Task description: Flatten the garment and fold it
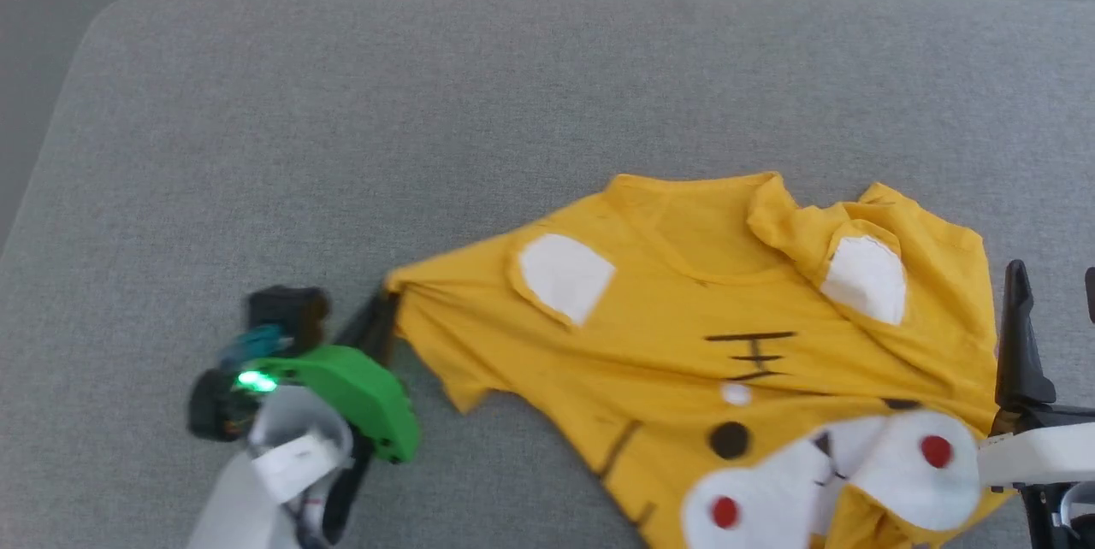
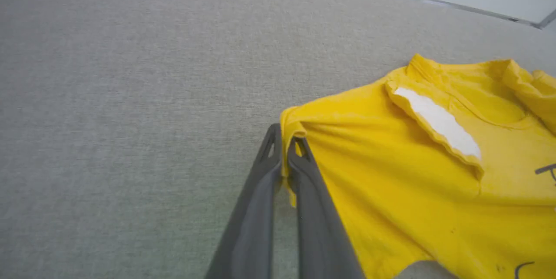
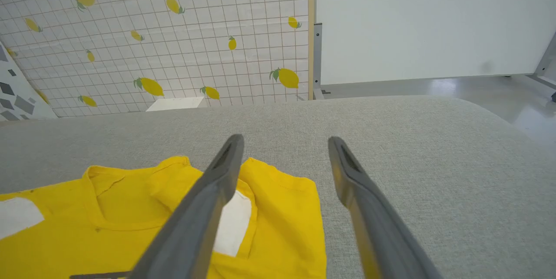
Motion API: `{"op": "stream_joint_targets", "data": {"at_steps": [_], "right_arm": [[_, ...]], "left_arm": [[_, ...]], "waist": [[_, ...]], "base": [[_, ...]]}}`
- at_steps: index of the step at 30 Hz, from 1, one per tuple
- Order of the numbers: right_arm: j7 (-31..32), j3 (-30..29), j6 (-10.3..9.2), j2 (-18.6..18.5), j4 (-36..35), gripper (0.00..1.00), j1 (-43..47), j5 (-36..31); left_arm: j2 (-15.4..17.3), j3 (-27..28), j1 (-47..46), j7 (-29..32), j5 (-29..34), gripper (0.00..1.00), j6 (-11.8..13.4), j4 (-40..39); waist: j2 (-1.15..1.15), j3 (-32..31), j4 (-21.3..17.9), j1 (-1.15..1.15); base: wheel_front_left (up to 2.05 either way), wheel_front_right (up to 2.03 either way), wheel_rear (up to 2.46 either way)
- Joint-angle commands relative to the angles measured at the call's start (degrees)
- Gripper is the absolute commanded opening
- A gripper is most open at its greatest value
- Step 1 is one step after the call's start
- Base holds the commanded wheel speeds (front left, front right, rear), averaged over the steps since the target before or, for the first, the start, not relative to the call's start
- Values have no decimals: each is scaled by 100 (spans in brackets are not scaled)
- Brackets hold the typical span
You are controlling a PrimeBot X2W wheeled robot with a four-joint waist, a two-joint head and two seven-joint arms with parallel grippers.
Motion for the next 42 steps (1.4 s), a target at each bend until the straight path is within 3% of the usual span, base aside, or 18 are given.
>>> {"op": "stream_joint_targets", "data": {"at_steps": [1, 6, 11, 17, 23, 27, 32, 42], "right_arm": [[-8, 13, -9, 5, 12, 100, -52, 37], [20, -23, -9, 5, 5, 100, -3, 13], [167, -32, -9, 5, -15, 100, -32, -125], [778, 23, -9, 5, -11, 100, -445, -363], [2080, 26, -9, -18, 37, 100, -1258, -1017], [2950, 156, -9, -207, 218, 100, -1592, -1064], [3339, 198, -9, -466, 373, 100, -1917, -1061], [3798, 220, -9, -596, 854, 100, -2174, -998]], "left_arm": [[77, 179, 150, -140, -76, 0, 101, -122], [404, 982, 739, -436, -192, 0, 530, -578], [587, 1362, 1228, -422, -310, 0, 668, -799], [493, 1386, 1321, -433, -471, 0, 679, -1059], [475, 1328, 1170, -455, -527, 0, 650, -1309], [453, 1248, 1058, -471, -558, 0, 603, -1453], [399, 1132, 933, -493, -596, 0, 551, -1548], [359, 1023, 781, -547, -657, 0, 496, -1535]], "waist": [[0, -8, -2, 0], [0, -7, 10, 0], [0, 14, 99, 0], [0, 69, 235, 0], [0, 341, 324, 0], [0, 555, 376, 0], [0, 776, 461, 0], [0, 1110, 636, 0]], "base": [[0, 0, 0], [0, 0, 0], [0, 0, 0], [0, 0, 0], [0, 0, 0], [0, 0, 0], [0, 0, 0], [0, 0, 0]]}}
